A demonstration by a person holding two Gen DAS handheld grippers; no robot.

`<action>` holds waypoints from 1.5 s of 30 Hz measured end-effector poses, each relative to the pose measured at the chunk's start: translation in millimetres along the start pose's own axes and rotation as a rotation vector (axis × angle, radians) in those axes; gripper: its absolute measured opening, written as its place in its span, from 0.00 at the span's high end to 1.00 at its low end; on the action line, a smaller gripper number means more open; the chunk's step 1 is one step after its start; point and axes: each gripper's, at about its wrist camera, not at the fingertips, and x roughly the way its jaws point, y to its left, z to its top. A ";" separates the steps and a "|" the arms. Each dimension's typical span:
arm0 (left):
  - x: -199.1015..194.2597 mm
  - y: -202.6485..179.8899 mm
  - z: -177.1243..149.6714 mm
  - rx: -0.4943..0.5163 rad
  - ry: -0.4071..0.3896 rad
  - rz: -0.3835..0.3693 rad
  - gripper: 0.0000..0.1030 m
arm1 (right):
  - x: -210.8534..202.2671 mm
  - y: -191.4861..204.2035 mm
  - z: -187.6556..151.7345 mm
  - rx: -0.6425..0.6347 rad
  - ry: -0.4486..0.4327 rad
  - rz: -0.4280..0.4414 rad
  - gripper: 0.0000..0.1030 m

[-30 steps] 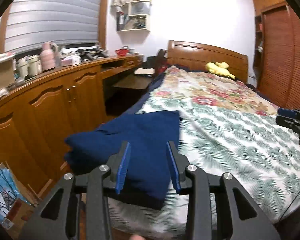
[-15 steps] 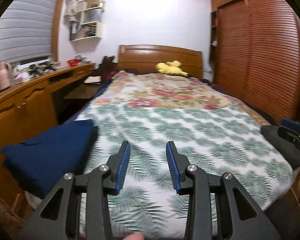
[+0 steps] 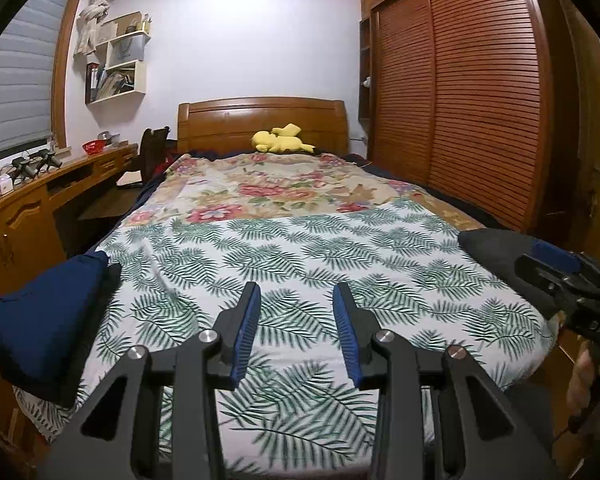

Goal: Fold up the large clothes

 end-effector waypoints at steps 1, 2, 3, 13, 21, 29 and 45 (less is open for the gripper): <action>-1.7 -3.9 -0.2 0.005 0.001 -0.003 0.65 | -1.9 -2.6 -1.8 0.008 0.000 0.001 0.31; -2.1 -5.8 -0.8 0.007 0.001 -0.004 0.65 | -3.3 -4.8 -3.8 0.012 0.001 0.001 0.31; -4.1 -7.5 -1.3 0.008 0.001 -0.003 0.65 | -5.0 -6.2 -5.0 0.015 0.001 0.001 0.31; -9.8 -9.7 -2.9 -0.008 -0.002 0.000 0.65 | -7.5 -7.5 -6.8 0.034 0.001 0.004 0.31; -10.3 -6.9 -3.4 -0.007 -0.004 0.006 0.65 | -10.2 -6.0 -5.9 0.039 0.000 0.014 0.31; -11.0 -5.7 -3.0 -0.007 -0.006 0.009 0.64 | -12.8 -5.2 -5.3 0.041 -0.004 0.016 0.31; -11.3 -9.9 -5.1 0.003 -0.016 0.009 0.64 | -13.3 -5.4 -4.9 0.037 0.000 0.015 0.31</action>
